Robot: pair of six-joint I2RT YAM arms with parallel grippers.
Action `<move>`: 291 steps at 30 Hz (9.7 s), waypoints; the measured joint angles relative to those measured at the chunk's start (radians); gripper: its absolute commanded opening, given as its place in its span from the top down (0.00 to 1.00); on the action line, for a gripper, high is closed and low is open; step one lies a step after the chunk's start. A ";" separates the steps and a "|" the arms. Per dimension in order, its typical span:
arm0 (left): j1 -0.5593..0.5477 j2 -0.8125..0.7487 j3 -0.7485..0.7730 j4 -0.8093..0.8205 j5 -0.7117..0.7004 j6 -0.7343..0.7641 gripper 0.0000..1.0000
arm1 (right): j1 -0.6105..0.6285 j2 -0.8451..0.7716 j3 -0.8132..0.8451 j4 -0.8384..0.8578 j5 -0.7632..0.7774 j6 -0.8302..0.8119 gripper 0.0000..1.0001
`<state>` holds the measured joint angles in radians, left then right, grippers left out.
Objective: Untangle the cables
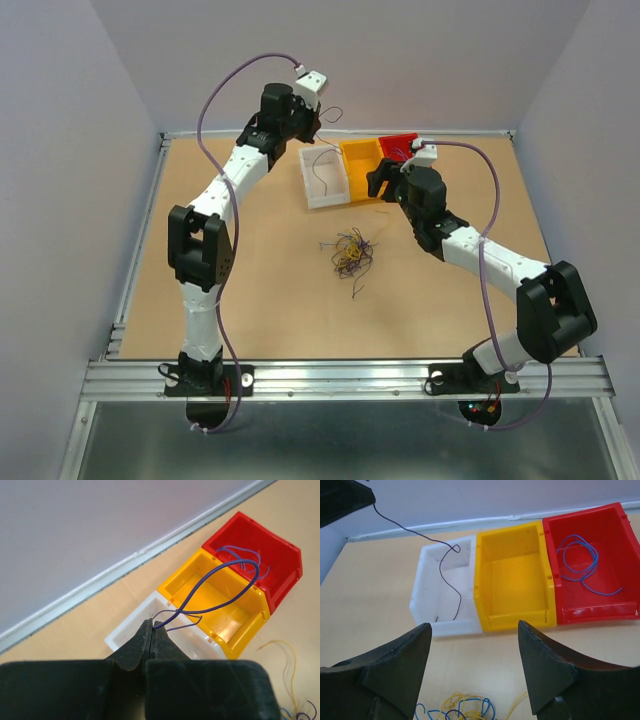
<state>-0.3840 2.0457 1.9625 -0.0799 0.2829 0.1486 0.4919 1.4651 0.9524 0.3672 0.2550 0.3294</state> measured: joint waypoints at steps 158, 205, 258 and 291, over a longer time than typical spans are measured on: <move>-0.282 -0.803 -1.079 0.325 -0.329 0.152 0.04 | 0.051 -0.020 -0.056 -0.332 -0.404 -0.156 0.49; -0.247 -1.064 -1.336 0.503 0.250 0.200 0.08 | 0.080 -0.404 -0.133 -0.157 -0.761 -0.063 0.99; -0.301 -0.898 -1.212 0.765 0.161 -0.070 1.00 | 0.080 -0.339 -0.202 0.038 -0.691 -0.102 0.37; 0.204 -0.970 -1.211 0.630 -0.389 -0.309 1.00 | 0.094 -0.228 -0.059 -0.311 -0.123 -0.062 0.99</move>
<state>-0.1795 1.0756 0.7513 0.5503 -0.1066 -0.1604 0.5858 1.2369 0.8932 0.0559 0.1322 0.2676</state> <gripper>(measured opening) 0.048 0.027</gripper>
